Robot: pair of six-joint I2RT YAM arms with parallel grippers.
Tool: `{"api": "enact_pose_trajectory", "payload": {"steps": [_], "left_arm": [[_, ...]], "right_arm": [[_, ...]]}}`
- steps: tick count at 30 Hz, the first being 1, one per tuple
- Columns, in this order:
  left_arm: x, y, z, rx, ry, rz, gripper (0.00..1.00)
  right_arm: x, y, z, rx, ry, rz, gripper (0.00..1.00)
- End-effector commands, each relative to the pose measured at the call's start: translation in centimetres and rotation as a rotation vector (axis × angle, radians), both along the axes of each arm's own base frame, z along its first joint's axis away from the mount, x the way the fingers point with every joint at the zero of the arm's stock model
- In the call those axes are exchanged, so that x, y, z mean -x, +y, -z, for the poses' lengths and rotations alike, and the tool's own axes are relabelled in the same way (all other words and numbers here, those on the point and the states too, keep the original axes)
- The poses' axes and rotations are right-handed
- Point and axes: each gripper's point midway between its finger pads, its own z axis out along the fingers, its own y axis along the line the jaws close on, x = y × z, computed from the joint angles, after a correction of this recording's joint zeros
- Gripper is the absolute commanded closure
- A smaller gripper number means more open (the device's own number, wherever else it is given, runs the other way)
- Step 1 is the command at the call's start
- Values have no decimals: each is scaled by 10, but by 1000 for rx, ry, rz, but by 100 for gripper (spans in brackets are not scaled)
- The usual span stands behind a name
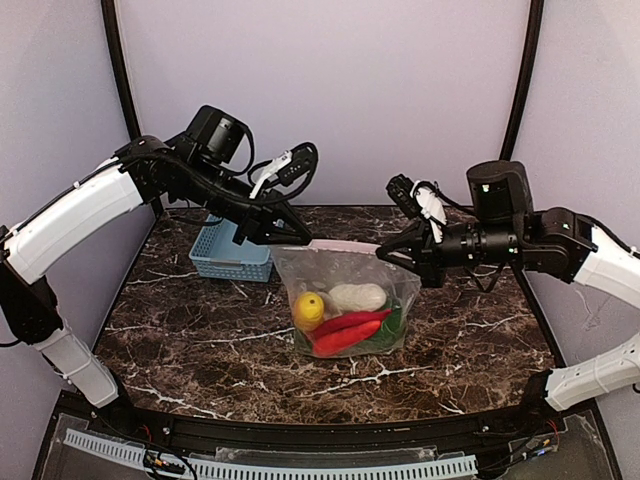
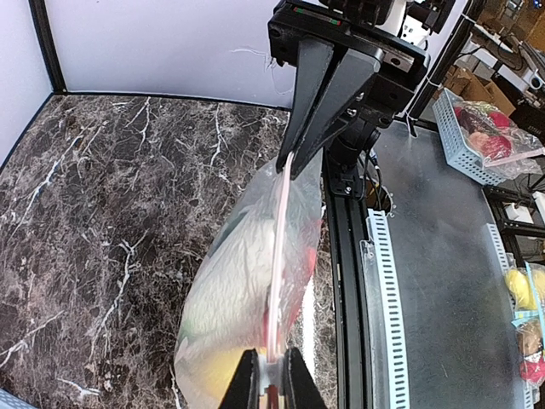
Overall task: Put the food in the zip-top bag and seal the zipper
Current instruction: Zip the zipper of the food storage bag.
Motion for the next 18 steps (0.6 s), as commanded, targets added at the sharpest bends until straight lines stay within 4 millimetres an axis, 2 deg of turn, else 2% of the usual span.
{"api": "enact_pose_trajectory", "payload": {"steps": [1,18], "left_arm": [[0,16,-5,-7,3,-30,99],[-8,35,-2,-3,3,-83,99]], "right_arm": [[-10,-21,0,15,-13,92,100],[-15,-32,-1,13,-25,143,100]]}}
